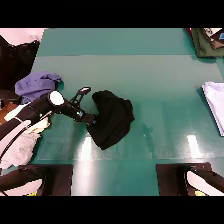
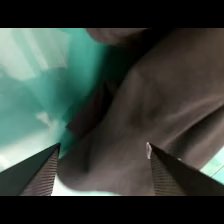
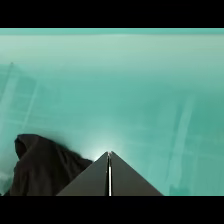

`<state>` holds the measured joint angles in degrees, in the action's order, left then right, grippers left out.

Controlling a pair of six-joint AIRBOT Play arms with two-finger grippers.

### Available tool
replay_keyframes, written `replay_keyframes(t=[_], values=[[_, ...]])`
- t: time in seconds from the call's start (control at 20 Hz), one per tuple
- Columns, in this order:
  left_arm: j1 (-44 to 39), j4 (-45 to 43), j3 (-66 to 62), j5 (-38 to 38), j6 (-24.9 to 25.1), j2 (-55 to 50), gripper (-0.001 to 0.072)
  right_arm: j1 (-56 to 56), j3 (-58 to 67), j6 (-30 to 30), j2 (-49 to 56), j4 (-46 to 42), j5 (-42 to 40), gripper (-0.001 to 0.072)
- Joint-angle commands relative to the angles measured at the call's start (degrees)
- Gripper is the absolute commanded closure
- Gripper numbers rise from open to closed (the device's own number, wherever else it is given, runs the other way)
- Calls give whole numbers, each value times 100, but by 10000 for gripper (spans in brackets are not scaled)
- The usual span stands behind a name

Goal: Fold the shirts.

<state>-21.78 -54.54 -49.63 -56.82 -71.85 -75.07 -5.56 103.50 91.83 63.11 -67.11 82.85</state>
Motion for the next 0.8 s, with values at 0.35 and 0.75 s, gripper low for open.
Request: replay_keyframes(t=[0.35, 0.75], values=[[168, -1320, -826, -1244, -699, 319, 682, 127, -219, -39, 92, 13, 15, 690], [599, -3254, -2610, -2057, -1193, 2374, 681, 1843, -221, -455, 1650, 17, 656, 173]])
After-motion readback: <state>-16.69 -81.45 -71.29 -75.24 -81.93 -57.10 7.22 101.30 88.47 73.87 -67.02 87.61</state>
